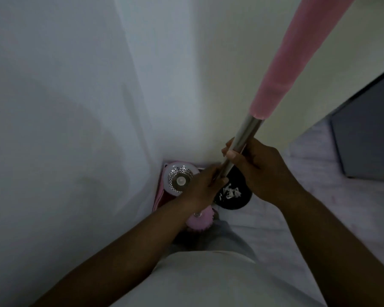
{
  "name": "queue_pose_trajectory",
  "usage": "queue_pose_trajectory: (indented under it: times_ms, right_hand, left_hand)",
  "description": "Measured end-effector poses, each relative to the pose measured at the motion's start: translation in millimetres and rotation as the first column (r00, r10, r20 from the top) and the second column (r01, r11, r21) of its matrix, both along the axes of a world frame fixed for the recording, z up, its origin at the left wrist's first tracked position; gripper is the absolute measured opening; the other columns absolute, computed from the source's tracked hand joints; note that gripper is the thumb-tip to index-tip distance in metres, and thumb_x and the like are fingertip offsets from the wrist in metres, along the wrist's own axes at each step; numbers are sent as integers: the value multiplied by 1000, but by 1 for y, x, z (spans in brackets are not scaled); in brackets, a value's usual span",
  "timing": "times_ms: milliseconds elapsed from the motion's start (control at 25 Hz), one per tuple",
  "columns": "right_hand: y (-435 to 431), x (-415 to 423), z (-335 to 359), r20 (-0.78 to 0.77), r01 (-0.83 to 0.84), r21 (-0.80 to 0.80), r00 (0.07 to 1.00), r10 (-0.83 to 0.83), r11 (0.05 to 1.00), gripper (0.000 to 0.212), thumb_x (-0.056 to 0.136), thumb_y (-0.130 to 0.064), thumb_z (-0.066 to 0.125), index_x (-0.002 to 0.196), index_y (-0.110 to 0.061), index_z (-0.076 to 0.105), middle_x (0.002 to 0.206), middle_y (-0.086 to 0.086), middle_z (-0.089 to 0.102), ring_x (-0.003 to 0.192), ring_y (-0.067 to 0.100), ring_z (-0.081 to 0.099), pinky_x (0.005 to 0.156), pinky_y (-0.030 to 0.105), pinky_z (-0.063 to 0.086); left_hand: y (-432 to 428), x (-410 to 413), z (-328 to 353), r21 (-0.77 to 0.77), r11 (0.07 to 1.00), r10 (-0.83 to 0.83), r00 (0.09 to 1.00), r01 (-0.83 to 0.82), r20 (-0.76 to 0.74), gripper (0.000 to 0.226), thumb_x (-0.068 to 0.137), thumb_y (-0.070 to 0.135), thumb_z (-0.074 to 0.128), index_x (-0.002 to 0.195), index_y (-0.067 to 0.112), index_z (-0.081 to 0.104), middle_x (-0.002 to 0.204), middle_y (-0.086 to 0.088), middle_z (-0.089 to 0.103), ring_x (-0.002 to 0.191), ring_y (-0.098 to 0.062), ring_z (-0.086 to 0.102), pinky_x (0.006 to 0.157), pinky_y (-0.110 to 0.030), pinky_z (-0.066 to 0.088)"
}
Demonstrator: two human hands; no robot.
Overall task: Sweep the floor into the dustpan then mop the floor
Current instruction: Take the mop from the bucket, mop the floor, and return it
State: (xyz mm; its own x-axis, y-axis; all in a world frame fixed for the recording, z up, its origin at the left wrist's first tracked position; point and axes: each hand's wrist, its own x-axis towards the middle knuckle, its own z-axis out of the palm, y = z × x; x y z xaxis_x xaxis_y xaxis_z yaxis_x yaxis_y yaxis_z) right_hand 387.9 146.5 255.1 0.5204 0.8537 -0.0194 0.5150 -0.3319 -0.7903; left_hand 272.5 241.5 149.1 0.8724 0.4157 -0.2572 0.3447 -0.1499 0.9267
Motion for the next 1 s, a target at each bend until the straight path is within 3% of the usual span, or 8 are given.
queue_pose_trajectory:
  times_ms: [80,240,440,600,720,1000]
  right_hand:
    - [-31,-5,1,-3,76,-17,997,-76,997,21,95,-36,52,112,-25,59,100,-7,71,92,6,66,84,28,53]
    - [-88,-12,5,-3,211,10,977,-211,977,19,95,-38,51,107,-26,59,97,-5,71,89,5,64,77,14,49]
    - [-164,-18,5,-60,318,40,947,-316,947,20,95,-36,53,106,-22,60,92,-3,70,85,2,63,70,11,49]
    - [-238,-18,6,-99,434,67,899,-427,898,17,96,-36,54,104,-22,60,94,-4,70,87,1,64,72,13,49]
    - [-313,-21,5,-125,559,77,827,-548,825,16,95,-36,54,104,-24,61,95,-3,71,89,4,64,75,19,51]
    - [-451,-29,3,-138,735,95,678,-722,671,12,95,-36,54,102,-28,60,90,-4,70,84,5,65,70,17,51]
  left_hand:
    - [-20,2,1,19,995,-100,995,100,-13,22,99,26,52,118,16,55,100,-4,64,93,-20,62,79,-33,51]
    - [-61,9,3,46,965,-257,966,259,-41,18,99,31,50,116,25,53,104,4,62,94,-13,60,74,-23,47]
    - [-121,22,4,78,914,-399,917,399,-15,7,99,30,52,101,36,51,91,10,59,82,-3,55,69,-22,44]
    - [-186,36,5,87,866,-493,870,493,-20,7,99,28,52,102,23,56,92,-6,61,81,-13,55,73,-31,46]
    - [-250,53,10,108,775,-625,780,623,-12,20,99,26,52,112,11,58,102,-16,62,97,-28,60,86,-45,50]
    - [-383,88,16,90,579,-810,584,810,-49,26,100,28,50,119,11,56,112,-14,64,106,-28,60,93,-48,47]
